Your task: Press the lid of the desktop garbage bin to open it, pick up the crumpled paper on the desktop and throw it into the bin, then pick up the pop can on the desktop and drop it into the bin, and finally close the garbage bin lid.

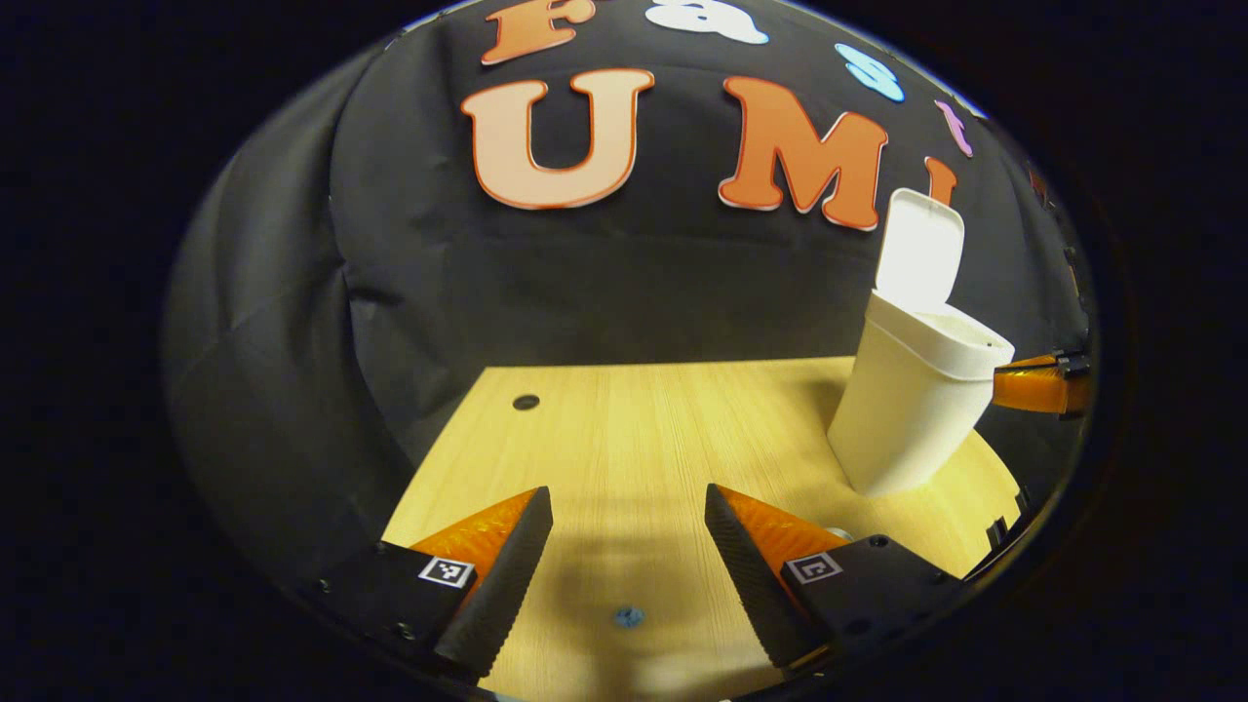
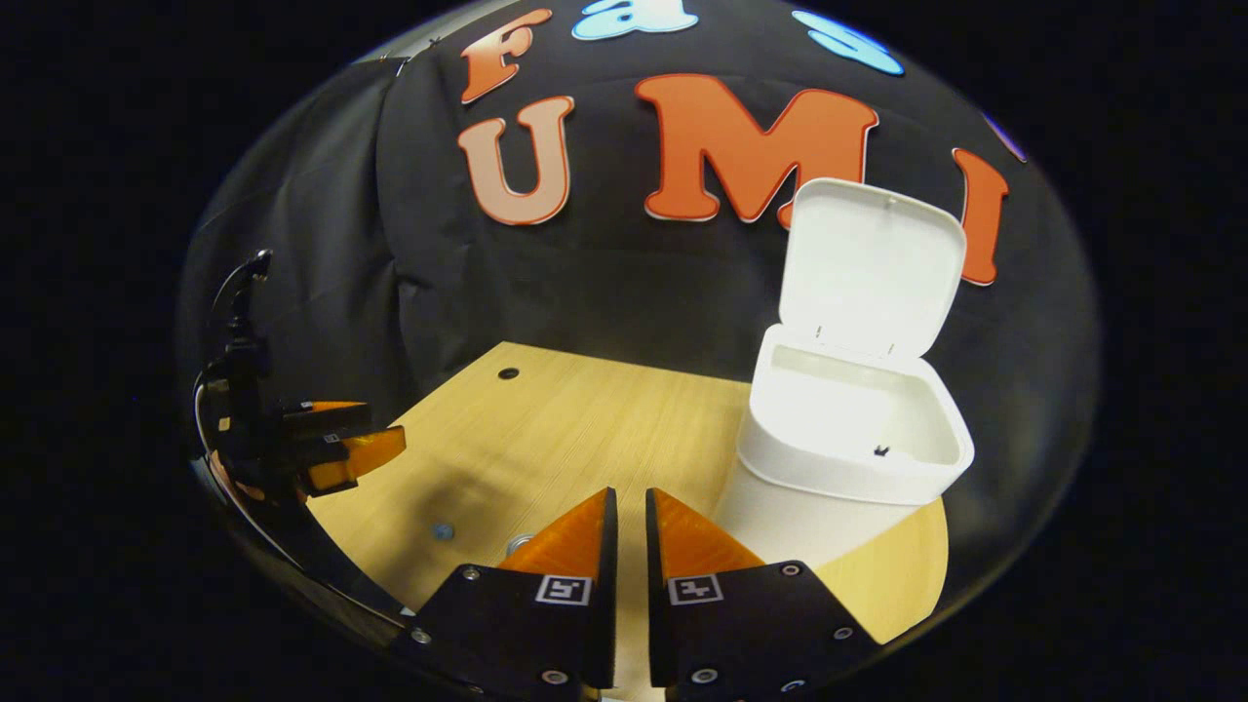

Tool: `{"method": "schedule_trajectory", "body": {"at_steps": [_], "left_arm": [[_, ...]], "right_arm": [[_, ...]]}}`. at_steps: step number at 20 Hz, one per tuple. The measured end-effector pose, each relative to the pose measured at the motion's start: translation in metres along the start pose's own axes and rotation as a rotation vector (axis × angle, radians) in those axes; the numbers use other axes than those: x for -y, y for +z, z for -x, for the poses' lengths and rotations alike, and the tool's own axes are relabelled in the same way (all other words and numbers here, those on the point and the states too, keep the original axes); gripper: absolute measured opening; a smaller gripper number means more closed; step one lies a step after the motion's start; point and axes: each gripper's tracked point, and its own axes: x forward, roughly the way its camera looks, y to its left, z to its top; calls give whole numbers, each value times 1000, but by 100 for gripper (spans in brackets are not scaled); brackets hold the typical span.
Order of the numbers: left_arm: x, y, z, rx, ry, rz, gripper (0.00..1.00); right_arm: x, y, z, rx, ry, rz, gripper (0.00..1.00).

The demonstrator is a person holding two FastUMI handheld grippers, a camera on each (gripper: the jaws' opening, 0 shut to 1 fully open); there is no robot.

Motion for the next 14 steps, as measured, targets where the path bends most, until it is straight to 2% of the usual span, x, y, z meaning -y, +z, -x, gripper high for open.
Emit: {"method": "schedule_trajectory", "body": {"at_steps": [2, 3, 5, 6, 7, 8, 9, 10, 11, 12, 14], "left_arm": [[2, -21, -4, -71, -27, 10, 100], [4, -33, -8, -116, -35, 12, 100], [4, -50, -12, -186, -40, 15, 96], [5, -59, -12, -217, -45, 19, 100], [4, -66, -13, -247, -46, 23, 100], [4, -74, -16, -273, -51, 30, 96], [5, -82, -19, -296, -55, 35, 100], [5, -92, -23, -321, -56, 33, 100], [5, -101, -25, -348, -53, 32, 96], [2, -108, -25, -375, -48, 33, 100], [0, -123, -30, -424, -47, 28, 100]], "right_arm": [[-12, -16, -8, -24, 17, 19, 19], [-17, -26, -11, -35, 23, 34, 34], [-28, -44, -15, -58, 46, 67, 46], [-34, -54, -17, -80, 65, 73, 55], [-42, -63, -19, -104, 89, 70, 60], [-49, -74, -21, -125, 110, 66, 70], [-52, -78, -24, -135, 117, 63, 70], [-53, -83, -27, -147, 116, 60, 84], [-54, -90, -30, -159, 120, 55, 87], [-56, -94, -31, -168, 127, 52, 91], [-58, -98, -32, -185, 138, 55, 94]]}}
